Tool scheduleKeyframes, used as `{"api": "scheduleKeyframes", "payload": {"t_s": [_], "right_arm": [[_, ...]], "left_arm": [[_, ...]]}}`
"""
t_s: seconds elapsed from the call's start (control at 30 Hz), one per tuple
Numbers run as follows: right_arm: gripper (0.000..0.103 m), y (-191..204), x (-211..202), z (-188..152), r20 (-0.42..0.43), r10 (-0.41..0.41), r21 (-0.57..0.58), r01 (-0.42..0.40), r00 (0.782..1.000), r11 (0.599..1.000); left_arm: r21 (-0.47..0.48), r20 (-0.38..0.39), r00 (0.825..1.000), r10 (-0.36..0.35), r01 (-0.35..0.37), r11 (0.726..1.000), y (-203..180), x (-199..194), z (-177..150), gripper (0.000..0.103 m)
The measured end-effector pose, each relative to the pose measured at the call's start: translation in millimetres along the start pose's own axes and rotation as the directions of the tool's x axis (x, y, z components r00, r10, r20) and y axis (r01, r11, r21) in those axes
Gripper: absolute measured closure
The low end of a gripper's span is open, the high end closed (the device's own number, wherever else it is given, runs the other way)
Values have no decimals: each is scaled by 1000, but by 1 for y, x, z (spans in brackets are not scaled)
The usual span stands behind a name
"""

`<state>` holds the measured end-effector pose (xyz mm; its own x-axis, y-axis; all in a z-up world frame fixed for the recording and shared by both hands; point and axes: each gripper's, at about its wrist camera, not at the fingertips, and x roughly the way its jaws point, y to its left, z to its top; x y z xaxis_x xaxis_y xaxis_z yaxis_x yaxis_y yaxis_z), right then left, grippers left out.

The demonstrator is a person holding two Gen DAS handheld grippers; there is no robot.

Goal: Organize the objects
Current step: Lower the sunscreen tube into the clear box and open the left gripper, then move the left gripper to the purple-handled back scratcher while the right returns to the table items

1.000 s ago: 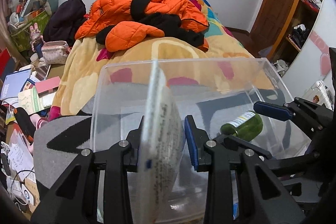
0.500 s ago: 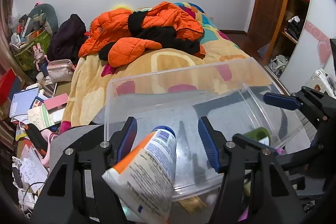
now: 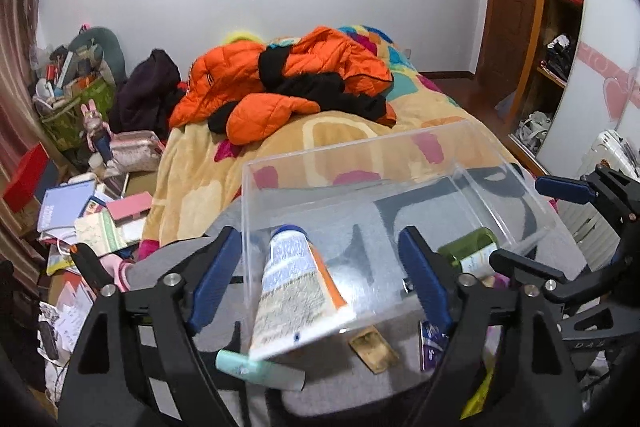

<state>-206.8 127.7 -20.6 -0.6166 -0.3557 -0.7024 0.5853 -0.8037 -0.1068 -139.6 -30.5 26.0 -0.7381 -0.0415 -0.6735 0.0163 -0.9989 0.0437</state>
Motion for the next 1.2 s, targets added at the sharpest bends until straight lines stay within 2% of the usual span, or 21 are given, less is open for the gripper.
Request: {"api": "scheduleKeyframes", "payload": {"t_s": [0.07, 0.17, 0.37, 0.73, 0.87, 0.9, 1.0, 1.07, 1.1, 1.17, 1.2], "right_arm": [[18, 1, -7, -3, 8, -2, -1, 2, 1000, 1000], [17, 1, -18, -9, 19, -4, 1, 4, 1000, 1000], [16, 0, -35, -27, 29, -6, 11, 5, 1000, 1000], [16, -7, -48, -79, -21, 12, 67, -10, 1000, 998], [16, -16, -51, -104, -51, 24, 121, -17, 998, 992], [16, -18, -49, -108, -58, 27, 130, -20, 998, 991], [16, -22, -48, -125, -87, 37, 133, -25, 996, 991], [16, -23, -48, -134, -101, 40, 106, -29, 994, 994], [16, -22, -47, -136, -108, 38, 95, -28, 993, 995], [16, -21, -47, -140, -116, 16, 49, -10, 993, 999], [16, -20, -47, -141, -117, 6, 30, -2, 993, 1000]], "left_arm": [[13, 17, 1000, 5, -6, 1000, -2, -10, -3, 15], [35, 32, 999, 12, -13, 999, -6, -23, -9, 15], [57, 25, 1000, 0, -2, 998, -11, -38, -24, 11], [98, -74, 991, -107, 114, 989, -42, -23, -64, 12], [117, -118, 984, -136, 150, 982, -58, -10, -69, 31], [118, -126, 982, -140, 155, 981, -61, -6, -71, 32], [115, -152, 975, -162, 180, 977, -66, 2, -74, 43], [112, -167, 969, -181, 201, 973, -70, 6, -76, 58], [115, -171, 968, -183, 204, 972, -71, 6, -77, 63], [125, -169, 968, -183, 205, 971, -74, 6, -78, 84], [129, -166, 969, -184, 207, 970, -75, 5, -79, 88]]}}
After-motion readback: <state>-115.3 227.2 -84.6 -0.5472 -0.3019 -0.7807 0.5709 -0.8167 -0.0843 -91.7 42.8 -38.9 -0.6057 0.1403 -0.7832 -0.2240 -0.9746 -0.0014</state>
